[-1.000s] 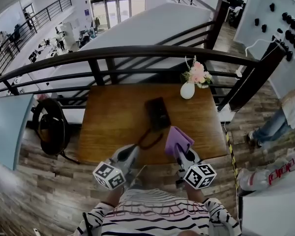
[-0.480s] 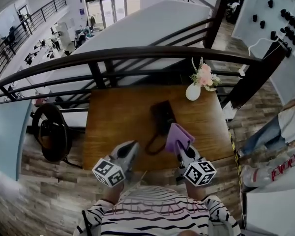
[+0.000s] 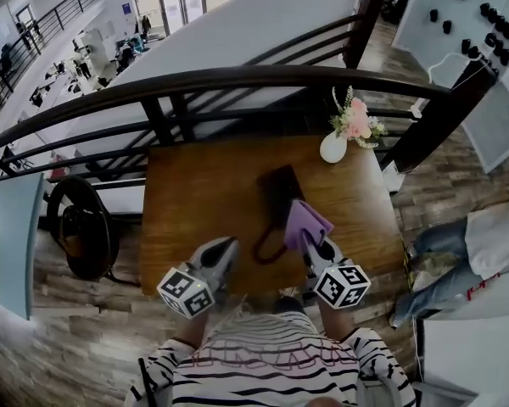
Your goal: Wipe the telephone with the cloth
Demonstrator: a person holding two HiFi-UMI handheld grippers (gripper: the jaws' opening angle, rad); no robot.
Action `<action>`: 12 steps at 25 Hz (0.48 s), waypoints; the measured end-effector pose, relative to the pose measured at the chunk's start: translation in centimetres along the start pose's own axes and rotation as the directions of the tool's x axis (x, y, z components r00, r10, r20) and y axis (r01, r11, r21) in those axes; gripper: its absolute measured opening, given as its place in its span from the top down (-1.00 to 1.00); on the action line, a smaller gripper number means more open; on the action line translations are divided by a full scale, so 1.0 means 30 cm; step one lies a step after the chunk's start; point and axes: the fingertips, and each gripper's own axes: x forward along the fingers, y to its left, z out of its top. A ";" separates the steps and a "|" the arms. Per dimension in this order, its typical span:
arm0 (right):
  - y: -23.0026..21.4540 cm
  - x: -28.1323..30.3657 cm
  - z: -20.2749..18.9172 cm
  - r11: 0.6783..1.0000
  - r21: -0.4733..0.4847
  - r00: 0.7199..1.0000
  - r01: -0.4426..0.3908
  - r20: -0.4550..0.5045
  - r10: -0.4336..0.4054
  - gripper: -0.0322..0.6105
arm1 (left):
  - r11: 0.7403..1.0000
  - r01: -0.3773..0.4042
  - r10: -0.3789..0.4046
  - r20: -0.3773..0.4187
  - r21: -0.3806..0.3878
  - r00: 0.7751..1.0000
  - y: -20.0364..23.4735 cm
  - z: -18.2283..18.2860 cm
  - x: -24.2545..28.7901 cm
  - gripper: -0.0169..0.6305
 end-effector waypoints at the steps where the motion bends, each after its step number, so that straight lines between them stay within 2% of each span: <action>1: -0.011 0.016 0.000 1.000 0.000 1.000 -0.001 -0.008 0.001 0.79 | 1.000 -0.003 0.003 0.001 -0.004 1.000 0.007 -0.001 0.010 0.95; 12: -0.154 0.218 0.049 0.997 -0.015 0.991 -0.074 -0.112 0.072 0.79 | 0.994 -0.109 0.111 0.059 -0.025 0.992 0.083 0.058 0.152 0.95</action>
